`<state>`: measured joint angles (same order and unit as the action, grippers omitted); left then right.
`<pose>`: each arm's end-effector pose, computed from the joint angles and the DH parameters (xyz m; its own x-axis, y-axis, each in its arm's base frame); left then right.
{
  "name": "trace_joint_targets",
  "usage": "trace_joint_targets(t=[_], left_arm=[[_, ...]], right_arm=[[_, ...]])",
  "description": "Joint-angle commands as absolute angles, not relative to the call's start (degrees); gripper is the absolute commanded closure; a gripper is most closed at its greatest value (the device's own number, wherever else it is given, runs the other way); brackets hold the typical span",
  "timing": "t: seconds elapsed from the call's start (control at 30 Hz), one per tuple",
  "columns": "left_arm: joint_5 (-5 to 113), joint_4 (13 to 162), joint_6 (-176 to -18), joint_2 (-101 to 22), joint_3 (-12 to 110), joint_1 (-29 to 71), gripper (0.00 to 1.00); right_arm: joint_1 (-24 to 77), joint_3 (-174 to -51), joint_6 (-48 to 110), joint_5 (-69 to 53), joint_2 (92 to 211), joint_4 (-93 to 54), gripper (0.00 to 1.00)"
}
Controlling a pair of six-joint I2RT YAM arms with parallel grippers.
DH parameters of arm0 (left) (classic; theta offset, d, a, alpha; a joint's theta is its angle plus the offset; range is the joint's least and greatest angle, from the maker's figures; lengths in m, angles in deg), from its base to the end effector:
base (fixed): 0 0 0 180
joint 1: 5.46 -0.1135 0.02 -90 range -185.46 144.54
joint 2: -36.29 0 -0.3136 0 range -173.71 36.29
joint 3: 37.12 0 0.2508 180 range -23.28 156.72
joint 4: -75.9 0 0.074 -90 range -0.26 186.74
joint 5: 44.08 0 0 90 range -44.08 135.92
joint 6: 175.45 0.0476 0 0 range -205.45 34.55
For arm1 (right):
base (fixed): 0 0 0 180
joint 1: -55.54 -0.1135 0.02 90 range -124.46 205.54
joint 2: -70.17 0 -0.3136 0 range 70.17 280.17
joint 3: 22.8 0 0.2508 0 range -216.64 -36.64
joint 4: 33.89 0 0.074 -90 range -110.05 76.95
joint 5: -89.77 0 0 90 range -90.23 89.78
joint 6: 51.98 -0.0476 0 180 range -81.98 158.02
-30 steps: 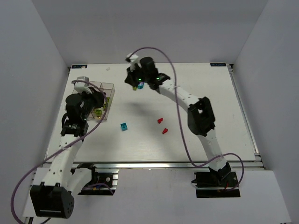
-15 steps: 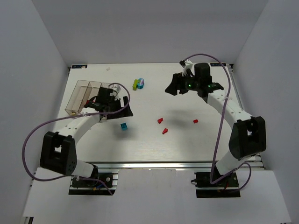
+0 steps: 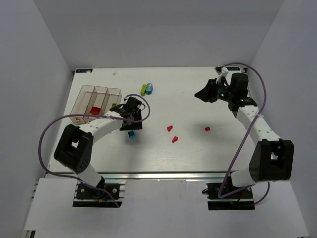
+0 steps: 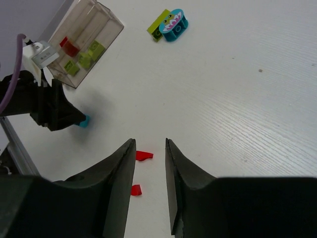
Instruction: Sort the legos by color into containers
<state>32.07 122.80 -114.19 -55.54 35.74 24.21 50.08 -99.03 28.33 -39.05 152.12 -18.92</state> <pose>0.2805 -0.1467 0.2357 -0.8855 -0.0328 -0.4635 -0.0344 0.9994 -0.0050 0.3252 0.0611 0.3598 -0.4574 0.0880 -0.8849 -0.5893 0.7152 0.3758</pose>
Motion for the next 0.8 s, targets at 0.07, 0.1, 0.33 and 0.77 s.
trace_joint_targets(t=[0.07, 0.1, 0.33, 0.77], left_arm=[[21.93, 125.07, -118.76, -56.34, 37.89, 26.26, 0.28], [21.14, 125.85, -119.9, -57.65, 38.67, 26.27, 0.28], [20.34, 127.09, -123.25, -59.59, 37.98, 27.41, 0.36], [21.05, 125.51, -126.41, -62.06, 36.39, 27.94, 0.53]], right_arm=[[51.4, -98.69, 26.86, -44.61, 150.77, -21.63, 0.64], [51.58, -98.69, 26.68, -44.87, 150.68, -21.72, 0.64], [52.37, -98.25, 26.07, -45.84, 150.33, -22.33, 0.64], [53.87, -97.55, 24.92, -47.6, 149.71, -23.21, 0.67]])
